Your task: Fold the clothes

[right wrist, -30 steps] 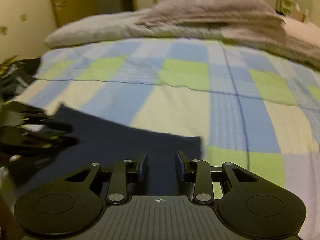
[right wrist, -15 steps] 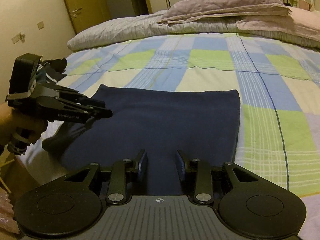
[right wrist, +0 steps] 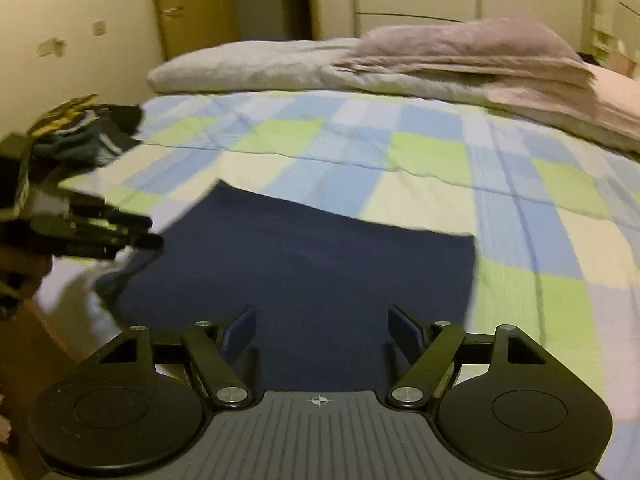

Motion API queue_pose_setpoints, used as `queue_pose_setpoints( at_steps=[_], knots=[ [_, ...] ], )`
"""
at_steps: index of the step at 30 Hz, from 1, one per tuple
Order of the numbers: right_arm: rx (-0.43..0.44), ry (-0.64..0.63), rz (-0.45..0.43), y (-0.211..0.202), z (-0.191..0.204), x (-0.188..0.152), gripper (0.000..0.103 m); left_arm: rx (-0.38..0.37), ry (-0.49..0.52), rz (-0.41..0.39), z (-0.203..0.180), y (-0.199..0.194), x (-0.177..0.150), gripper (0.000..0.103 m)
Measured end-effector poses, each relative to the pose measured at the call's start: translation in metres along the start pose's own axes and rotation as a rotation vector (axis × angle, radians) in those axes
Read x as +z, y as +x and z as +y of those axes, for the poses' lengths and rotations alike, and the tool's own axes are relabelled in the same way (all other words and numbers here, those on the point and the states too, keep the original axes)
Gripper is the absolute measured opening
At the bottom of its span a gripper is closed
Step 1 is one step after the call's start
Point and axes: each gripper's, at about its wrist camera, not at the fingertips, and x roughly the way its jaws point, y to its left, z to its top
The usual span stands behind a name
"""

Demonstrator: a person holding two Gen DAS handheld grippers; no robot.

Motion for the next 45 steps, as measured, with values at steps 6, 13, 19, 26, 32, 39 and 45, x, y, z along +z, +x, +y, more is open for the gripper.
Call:
queue_pose_setpoints(
  at_steps=[6, 13, 19, 26, 32, 39, 45],
  knots=[
    [0.087, -0.119, 0.029, 0.03, 0.044, 0.022, 0.076, 0.038, -0.039, 0.02, 0.004, -0.019, -0.027, 0.032],
    [0.128, -0.211, 0.104, 0.073, 0.082, 0.025, 0.076, 0.038, -0.042, 0.023, 0.001, -0.018, -0.031, 0.032],
    [0.122, -0.208, 0.135, 0.086, 0.08, 0.016, 0.076, 0.027, -0.045, 0.026, 0.004, -0.015, -0.033, 0.032],
    [0.121, -0.205, 0.137, 0.087, 0.08, 0.015, 0.076, 0.027, -0.046, 0.026, 0.003, -0.015, -0.034, 0.033],
    [0.12, -0.203, 0.135, 0.087, 0.079, 0.014, 0.076, 0.033, -0.04, 0.026, 0.001, -0.016, -0.033, 0.033],
    [0.033, -0.145, 0.124, 0.077, 0.065, 0.019, 0.076, 0.048, -0.023, 0.016, -0.001, -0.023, -0.03, 0.033],
    [-0.031, -0.121, 0.156, 0.071, 0.048, 0.018, 0.076, 0.056, -0.002, 0.005, -0.008, -0.026, -0.025, 0.033]
  ],
)
